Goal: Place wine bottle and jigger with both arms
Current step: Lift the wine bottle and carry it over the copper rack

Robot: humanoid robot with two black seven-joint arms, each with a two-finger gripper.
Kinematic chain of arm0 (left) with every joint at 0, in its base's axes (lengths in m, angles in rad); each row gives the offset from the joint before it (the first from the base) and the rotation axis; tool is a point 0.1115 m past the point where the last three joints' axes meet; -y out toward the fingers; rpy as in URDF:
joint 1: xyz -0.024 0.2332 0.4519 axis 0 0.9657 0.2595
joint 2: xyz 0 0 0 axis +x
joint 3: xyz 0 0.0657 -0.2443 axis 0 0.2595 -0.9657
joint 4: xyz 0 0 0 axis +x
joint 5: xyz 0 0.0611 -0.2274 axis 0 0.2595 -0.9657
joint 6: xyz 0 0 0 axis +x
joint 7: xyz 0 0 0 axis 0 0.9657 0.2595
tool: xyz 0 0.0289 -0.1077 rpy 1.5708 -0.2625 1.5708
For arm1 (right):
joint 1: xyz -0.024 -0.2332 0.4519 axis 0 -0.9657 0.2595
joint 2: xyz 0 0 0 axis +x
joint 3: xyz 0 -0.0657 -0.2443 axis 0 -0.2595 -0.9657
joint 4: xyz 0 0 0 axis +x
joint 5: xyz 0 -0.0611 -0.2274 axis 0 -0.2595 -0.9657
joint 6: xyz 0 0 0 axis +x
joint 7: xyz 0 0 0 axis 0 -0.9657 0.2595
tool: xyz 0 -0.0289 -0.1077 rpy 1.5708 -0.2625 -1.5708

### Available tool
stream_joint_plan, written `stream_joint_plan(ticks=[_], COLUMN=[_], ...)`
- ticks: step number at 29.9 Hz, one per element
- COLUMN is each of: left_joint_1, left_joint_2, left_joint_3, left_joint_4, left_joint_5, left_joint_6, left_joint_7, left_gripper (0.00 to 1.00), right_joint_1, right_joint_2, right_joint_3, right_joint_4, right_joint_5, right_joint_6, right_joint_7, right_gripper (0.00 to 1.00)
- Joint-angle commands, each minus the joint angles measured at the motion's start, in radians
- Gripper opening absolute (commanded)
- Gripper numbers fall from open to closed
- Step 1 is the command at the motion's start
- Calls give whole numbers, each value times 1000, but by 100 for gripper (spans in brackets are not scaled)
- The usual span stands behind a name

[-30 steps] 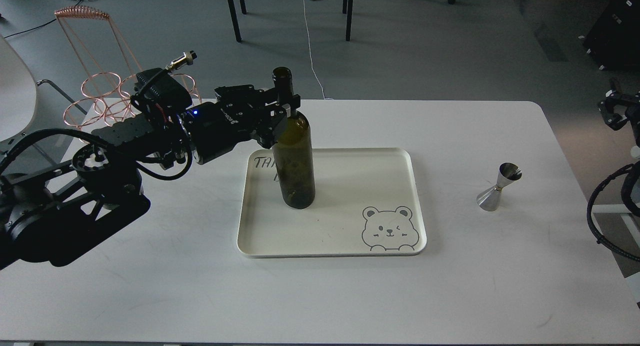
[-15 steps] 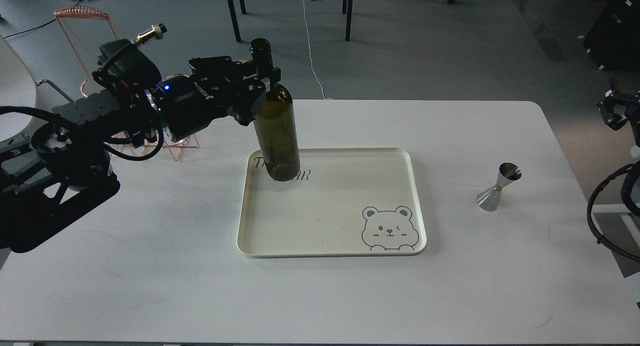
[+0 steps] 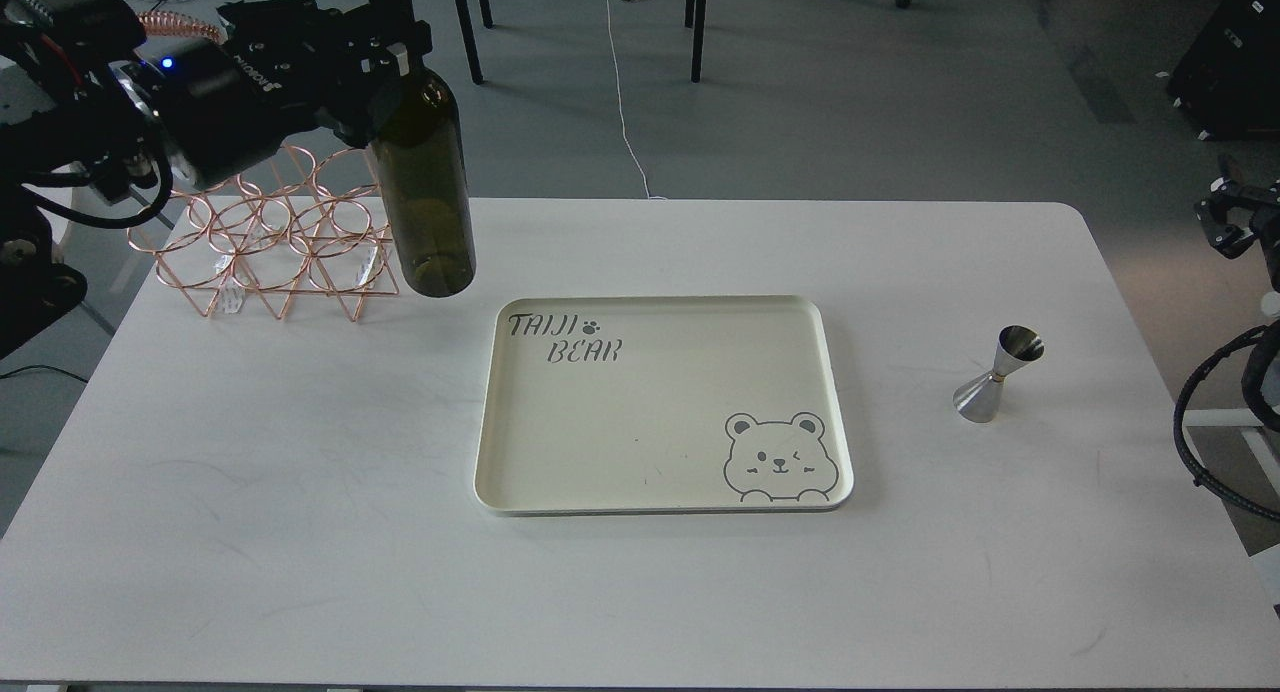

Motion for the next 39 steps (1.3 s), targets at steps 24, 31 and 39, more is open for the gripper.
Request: stream_joint_plan(ticks=[24, 31, 39], left_joint_1=[-78, -79, -76], left_joint_2=[-28, -46, -59], left_joint_3=[25, 62, 65], left_joint_4=[297, 326, 351], left_joint_5=[6, 6, 6], left_joint_6=[-3, 10, 22], left_joint_7=[-11, -11, -12], left_gripper=[13, 12, 12], right_joint_1=[-1, 1, 3], right_joint_2=[0, 0, 0], right_joint_3=[-1, 2, 2], right_joint_4=[0, 0, 0], right_joint_5=[0, 0, 0], right_joint_6=[0, 0, 0], right_joint_7=[0, 1, 1], right_gripper=[99, 99, 99])
